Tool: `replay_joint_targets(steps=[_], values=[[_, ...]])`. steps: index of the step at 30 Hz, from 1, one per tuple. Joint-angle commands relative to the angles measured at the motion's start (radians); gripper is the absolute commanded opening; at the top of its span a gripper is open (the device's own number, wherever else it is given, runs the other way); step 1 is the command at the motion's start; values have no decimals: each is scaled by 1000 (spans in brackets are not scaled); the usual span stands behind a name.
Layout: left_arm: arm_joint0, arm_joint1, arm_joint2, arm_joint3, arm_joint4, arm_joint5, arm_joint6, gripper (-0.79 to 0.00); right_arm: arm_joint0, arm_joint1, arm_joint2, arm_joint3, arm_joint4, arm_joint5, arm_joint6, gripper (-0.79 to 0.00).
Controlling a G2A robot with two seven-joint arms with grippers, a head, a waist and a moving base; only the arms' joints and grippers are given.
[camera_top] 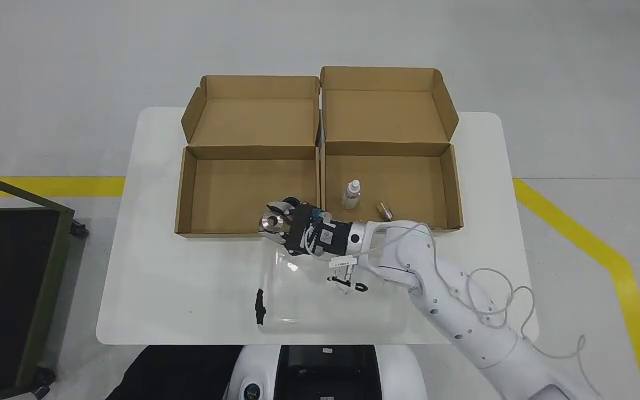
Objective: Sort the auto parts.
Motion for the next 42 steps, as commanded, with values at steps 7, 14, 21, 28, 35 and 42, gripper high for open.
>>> replay_joint_targets(steps=[7,14,21,28,35,42], values=[[0,0,0,0,0,0,0,0,8,-7,10,9,7,29,4,-785],[0,0,0,0,0,0,0,0,35,-19,22,45,36,78,12,-785],[0,0,0,0,0,0,0,0,107,-47,-14,123,74,103,57,-785],[0,0,0,0,0,0,0,0,193,-89,-83,220,93,146,102,-785],[0,0,0,0,0,0,0,0,259,-131,-149,321,72,202,152,-785],[0,0,0,0,0,0,0,0,300,-169,-191,401,71,223,185,-785]])
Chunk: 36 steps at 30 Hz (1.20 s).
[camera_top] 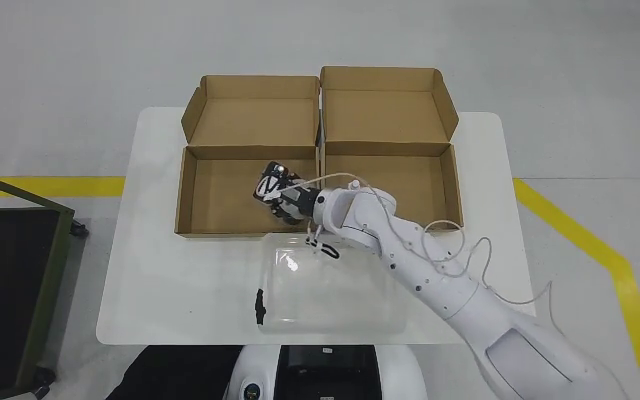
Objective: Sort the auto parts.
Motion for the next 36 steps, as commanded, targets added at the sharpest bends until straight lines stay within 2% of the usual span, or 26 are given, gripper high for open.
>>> replay_joint_targets(steps=[1,5,10,12,17,20,28,36], values=[[0,0,0,0,0,0,0,0,11,-9,-7,17,-4,5,11,-785],[0,0,0,0,0,0,0,0,27,-25,-17,51,1,9,39,-785],[0,0,0,0,0,0,0,0,50,-46,-33,90,-2,1,62,-714],[0,0,0,0,0,0,0,0,56,-54,-38,105,1,0,64,-656],[0,0,0,0,0,0,0,0,70,-74,-47,148,10,-12,69,-616],[0,0,0,0,0,0,0,0,79,-85,-53,169,8,-18,68,-551],[0,0,0,0,0,0,0,0,94,-107,-55,216,6,-32,68,-520],[0,0,0,0,0,0,0,0,100,-123,-47,225,-6,-38,68,-446]])
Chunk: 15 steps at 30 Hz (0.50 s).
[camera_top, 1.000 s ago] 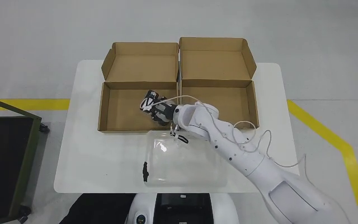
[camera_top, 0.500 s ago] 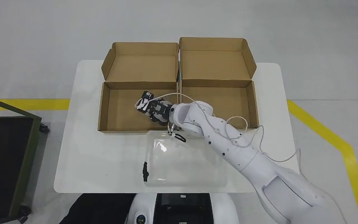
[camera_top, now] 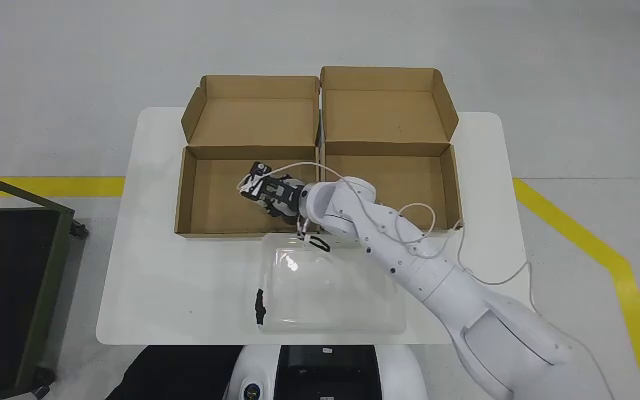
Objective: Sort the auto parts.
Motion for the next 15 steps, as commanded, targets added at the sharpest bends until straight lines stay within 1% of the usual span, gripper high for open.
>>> replay_joint_targets(steps=[1,4,8,12,15], values=[[0,0,0,0,0,0,0,0,0,-2,6,-10,-4,0,-6,-443],[0,0,0,0,0,0,0,0,-7,0,20,-45,-16,-3,-20,-422],[0,0,0,0,0,0,0,0,-30,12,52,-124,-35,-13,-39,-397],[0,0,0,0,0,0,0,0,-83,35,104,-231,-61,-34,-65,-379],[0,0,0,0,0,0,0,0,-137,58,154,-327,-92,-45,-62,-357]])
